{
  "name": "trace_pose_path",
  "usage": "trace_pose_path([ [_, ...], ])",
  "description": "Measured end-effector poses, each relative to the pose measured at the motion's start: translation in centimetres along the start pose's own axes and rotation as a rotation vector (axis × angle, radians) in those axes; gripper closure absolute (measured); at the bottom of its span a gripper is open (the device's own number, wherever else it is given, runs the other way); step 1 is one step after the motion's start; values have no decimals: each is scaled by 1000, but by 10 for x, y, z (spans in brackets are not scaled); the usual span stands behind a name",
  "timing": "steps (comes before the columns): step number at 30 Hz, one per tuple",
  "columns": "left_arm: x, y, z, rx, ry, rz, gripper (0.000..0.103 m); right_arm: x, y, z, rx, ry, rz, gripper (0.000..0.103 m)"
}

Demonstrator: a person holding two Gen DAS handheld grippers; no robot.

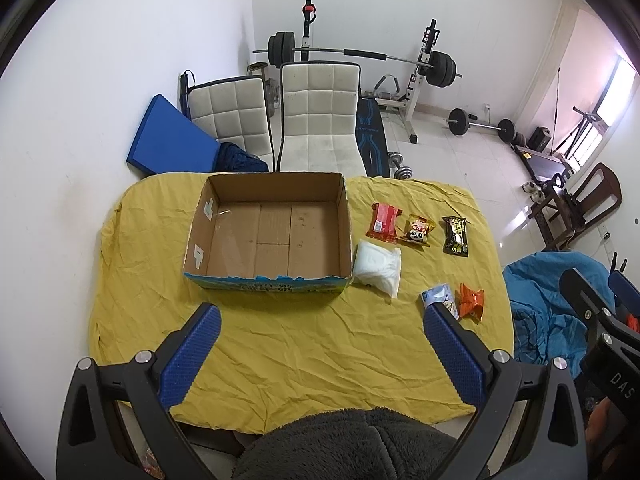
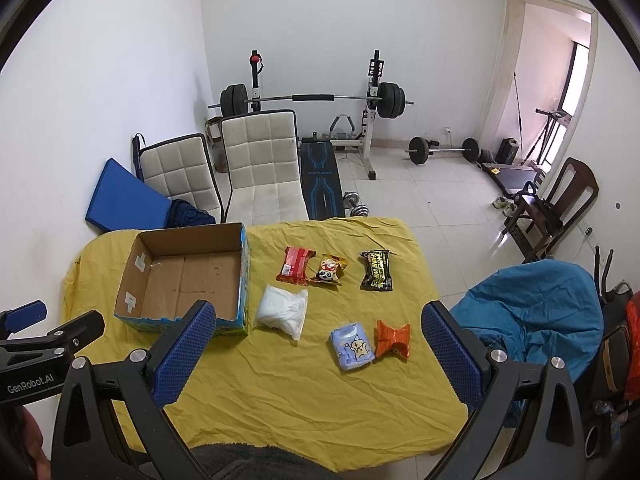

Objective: Organize soft objects
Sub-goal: 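Grasp the blue cartoon tissue pack with the left tool while the right tool grasps the orange snack bag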

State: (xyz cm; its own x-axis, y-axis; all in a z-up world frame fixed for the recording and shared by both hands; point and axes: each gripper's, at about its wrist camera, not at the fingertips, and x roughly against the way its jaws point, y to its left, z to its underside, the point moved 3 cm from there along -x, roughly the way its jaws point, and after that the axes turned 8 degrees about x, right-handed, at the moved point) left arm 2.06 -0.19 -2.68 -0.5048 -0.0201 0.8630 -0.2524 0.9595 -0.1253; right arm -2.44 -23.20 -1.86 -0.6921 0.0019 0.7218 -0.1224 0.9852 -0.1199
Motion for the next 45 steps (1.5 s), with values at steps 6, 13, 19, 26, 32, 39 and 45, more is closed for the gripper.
trace_pose_path([
  [6,-13,-4,-1,5,24,-4,0,-17,-3,4,-11,29,-16,0],
  [13,-56,-24,-10,-7,93,1,0,-67,-29,12,-65,119,-24,0],
  [19,-137,-70,2,-65,253,25,0,-147,-91,38,-146,270,35,0],
  [26,-251,-128,36,-104,464,29,0,-284,-164,100,-197,487,20,0],
  [32,-323,-164,55,-103,587,25,0,-401,-202,163,-311,705,-123,0],
  [39,-380,-186,79,-111,712,-7,0,-479,-201,200,-299,794,-169,15],
  [45,-396,-192,92,-100,783,0,0,-498,-193,217,-242,863,-189,35],
])
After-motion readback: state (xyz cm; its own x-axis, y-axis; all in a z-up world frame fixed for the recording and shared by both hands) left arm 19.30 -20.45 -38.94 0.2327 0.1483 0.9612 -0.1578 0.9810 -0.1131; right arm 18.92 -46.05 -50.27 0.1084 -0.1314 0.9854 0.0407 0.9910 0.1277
